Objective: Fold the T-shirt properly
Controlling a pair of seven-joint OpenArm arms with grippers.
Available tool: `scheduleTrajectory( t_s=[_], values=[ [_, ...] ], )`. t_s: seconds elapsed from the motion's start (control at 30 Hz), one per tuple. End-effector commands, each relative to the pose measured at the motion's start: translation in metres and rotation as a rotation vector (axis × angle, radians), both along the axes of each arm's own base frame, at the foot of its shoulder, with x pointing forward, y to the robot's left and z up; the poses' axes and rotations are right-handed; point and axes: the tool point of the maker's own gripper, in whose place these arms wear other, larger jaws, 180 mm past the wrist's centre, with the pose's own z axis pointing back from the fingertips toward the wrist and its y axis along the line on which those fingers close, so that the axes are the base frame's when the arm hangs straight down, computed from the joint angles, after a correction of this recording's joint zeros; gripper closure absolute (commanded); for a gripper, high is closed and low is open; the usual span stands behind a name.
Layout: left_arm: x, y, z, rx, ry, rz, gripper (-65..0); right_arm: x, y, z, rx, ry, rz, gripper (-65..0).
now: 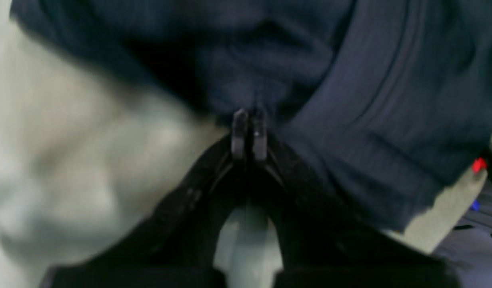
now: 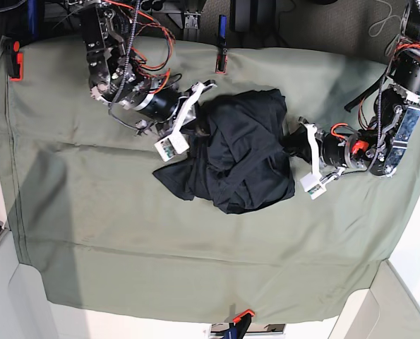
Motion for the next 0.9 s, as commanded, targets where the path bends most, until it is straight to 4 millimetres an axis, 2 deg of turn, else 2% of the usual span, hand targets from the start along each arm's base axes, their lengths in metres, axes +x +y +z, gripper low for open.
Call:
scheduleTrajectory(
  t_s=[0.0,0.1,0.17,0.27,0.37,0.53,0.7,0.77,0.87],
  values=[
    [-0.006,0.017,-0.001,0.063,0.016,-0.014,-0.9,0.0,0.01,0.01,0.029,-0.03,0.017,0.0],
    [-0.025,0.029,-0.006,0.093,0.048,-0.019,-0.9,-0.021,0.027,0.006,0.038,-0.004,0.068,0.0],
    [-0.03,0.036,-0.004,0.101,0.049,-0.007,-0.9,-0.031,0.036,0.004,0.053,0.014,0.085,0.0],
    [-0.026,0.046,0.008,0.089,0.008,0.037,-0.9,-0.038,0.04,0.003,0.061,0.03,0.086,0.0],
    [-0.021,0.054,0.027,0.063,-0.045,0.082,-0.9,-0.039,0.035,-0.003,0.025,0.027,0.08,0.0],
    [-0.028,0.06,0.046,0.042,-0.073,0.117,-0.9,-0.024,0.014,-0.007,-0.034,0.01,0.012,0.0],
    [-0.036,0.07,0.06,0.011,-0.102,0.171,-0.9,0.001,-0.019,0.017,-0.048,-0.057,-0.09,0.0],
    [-0.04,0.081,0.068,-0.014,-0.116,0.229,-0.9,0.009,-0.039,0.03,-0.067,-0.09,-0.135,0.0],
    [-0.054,0.112,0.079,-0.034,-0.125,0.352,-0.9,0.011,-0.071,0.044,-0.08,-0.128,-0.204,0.0]
  ],
)
